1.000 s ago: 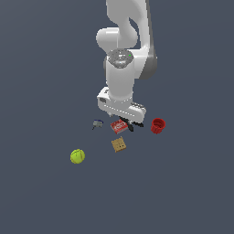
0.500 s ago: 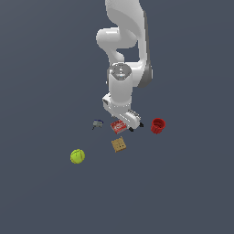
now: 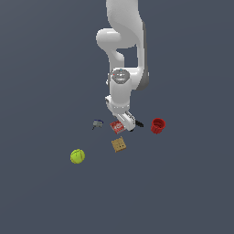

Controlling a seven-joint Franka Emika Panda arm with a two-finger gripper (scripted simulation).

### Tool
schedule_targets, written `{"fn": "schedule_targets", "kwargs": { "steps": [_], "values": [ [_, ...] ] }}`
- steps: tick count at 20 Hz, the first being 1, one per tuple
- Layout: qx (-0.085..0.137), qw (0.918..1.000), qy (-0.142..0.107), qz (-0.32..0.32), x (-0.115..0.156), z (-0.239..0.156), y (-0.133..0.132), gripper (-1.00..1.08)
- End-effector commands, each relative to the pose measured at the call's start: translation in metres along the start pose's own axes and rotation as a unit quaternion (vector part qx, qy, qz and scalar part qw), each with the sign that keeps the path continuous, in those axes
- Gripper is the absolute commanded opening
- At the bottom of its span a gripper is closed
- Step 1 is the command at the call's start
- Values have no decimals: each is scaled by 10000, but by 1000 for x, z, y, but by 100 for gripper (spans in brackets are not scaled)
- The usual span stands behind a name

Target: Pick up a designated object from a clutter of objects.

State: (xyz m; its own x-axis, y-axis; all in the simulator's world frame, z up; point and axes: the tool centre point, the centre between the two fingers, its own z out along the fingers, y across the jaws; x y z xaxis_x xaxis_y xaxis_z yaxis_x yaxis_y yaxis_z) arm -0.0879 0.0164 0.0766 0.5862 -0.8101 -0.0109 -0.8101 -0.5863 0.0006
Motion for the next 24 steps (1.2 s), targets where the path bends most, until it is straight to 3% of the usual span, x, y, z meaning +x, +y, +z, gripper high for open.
{"fn": "schedule_targets", "kwargs": {
  "steps": [1,13,24],
  "values": [
    [4,9998,27,173,-2,5,4,100],
    [2,9994,50,334,-4,14,9,100],
    [4,9994,50,355,-4,53,9,100]
  ]
}}
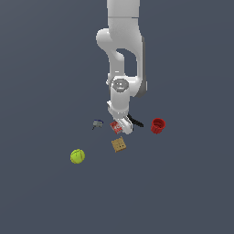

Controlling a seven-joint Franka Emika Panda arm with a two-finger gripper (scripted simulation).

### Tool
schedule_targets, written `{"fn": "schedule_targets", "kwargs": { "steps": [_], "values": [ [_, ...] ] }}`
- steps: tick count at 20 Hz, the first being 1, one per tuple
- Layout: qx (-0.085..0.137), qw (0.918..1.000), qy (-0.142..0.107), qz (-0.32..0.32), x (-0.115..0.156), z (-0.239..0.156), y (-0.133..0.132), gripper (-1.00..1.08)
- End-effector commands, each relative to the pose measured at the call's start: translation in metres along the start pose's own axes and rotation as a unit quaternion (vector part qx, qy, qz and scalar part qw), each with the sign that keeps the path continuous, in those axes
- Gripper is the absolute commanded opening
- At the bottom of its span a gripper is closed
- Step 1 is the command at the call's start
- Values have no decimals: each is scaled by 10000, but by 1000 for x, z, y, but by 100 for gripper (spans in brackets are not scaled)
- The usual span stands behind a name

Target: Pick up a designated object from a clutter of objects.

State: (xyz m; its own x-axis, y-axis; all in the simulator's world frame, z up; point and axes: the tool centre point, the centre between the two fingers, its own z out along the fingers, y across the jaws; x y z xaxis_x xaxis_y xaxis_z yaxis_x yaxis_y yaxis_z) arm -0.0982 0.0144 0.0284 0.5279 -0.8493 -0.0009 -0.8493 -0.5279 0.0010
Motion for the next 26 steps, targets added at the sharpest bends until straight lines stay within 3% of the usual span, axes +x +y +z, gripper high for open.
{"fn": "schedule_targets", "kwargs": {
  "steps": [1,6,7,26],
  "values": [
    [4,10000,1,4,0,8,0,100],
    [5,10000,4,4,0,13,-1,100],
    [5,10000,4,4,0,13,-1,-100],
    [10,10000,3,5,11,-7,1,-100]
  ]
}}
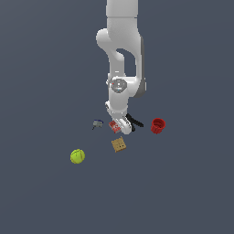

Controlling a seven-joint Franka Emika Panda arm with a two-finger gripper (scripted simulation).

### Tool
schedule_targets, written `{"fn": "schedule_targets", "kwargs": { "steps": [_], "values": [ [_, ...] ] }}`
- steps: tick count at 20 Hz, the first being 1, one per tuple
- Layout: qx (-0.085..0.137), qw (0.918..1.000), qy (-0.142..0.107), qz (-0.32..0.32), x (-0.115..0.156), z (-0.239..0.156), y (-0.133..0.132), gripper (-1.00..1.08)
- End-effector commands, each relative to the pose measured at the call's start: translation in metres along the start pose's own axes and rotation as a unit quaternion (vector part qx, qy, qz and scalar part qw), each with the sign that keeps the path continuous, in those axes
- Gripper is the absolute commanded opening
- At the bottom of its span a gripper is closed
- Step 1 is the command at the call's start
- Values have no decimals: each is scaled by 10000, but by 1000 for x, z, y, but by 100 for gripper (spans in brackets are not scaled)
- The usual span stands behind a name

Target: Pick up a designated object from a clutter of objects.

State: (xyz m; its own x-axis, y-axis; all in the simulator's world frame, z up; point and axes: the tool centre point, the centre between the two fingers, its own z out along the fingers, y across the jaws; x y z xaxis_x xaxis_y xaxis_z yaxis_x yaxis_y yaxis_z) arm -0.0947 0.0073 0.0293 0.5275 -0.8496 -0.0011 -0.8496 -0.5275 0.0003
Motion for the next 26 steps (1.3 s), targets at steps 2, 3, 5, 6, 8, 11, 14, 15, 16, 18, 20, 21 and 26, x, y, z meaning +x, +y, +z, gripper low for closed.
{"fn": "schedule_targets", "kwargs": {
  "steps": [2,3,5,6,8,11,14,15,16,18,20,21,26],
  "values": [
    [7,10000,1,6,9,-15,1,-100],
    [7,10000,1,6,12,-20,2,-100],
    [7,10000,1,6,19,-32,3,-100],
    [5,10000,0,9,23,-38,4,-100],
    [5,10000,0,9,32,-53,5,-100],
    [-1,10000,3,14,47,-77,8,-100],
    [-4,10000,7,17,63,-104,11,-100],
    [-4,10000,7,17,69,-113,11,-100],
    [-6,10000,9,18,74,-122,12,-100],
    [-8,10000,11,20,85,-139,14,-100],
    [-8,10000,11,20,95,-157,16,-100],
    [-8,10000,11,20,101,-166,16,-100],
    [-10,10000,14,22,128,-211,20,-100]
  ]
}}
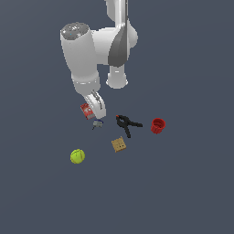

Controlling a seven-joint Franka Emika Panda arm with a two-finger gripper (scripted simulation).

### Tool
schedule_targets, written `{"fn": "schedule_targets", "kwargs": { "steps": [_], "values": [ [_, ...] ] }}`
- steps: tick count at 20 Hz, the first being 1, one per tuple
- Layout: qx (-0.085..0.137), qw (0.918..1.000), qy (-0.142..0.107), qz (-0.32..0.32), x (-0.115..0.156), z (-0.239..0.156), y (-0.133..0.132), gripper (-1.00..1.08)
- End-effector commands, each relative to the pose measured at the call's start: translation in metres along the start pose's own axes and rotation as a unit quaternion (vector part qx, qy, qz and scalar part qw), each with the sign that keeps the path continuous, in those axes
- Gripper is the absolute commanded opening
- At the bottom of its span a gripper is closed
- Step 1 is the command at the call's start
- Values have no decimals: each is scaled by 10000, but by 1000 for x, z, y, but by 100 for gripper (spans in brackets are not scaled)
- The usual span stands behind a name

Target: Pick up a designated object from a clutter of objects.

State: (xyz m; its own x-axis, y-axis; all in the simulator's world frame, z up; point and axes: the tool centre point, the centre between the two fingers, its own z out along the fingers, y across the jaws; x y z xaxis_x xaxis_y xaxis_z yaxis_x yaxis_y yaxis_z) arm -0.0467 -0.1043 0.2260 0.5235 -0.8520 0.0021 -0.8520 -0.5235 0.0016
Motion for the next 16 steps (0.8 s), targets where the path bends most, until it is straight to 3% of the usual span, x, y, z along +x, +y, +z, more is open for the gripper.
{"fn": "schedule_targets", "kwargs": {
  "steps": [1,9,16],
  "values": [
    [-4,10000,-2,-2,14,-23,2,-100],
    [3,10000,-7,-14,56,-91,4,-100],
    [6,10000,-9,-20,80,-128,4,-100]
  ]
}}
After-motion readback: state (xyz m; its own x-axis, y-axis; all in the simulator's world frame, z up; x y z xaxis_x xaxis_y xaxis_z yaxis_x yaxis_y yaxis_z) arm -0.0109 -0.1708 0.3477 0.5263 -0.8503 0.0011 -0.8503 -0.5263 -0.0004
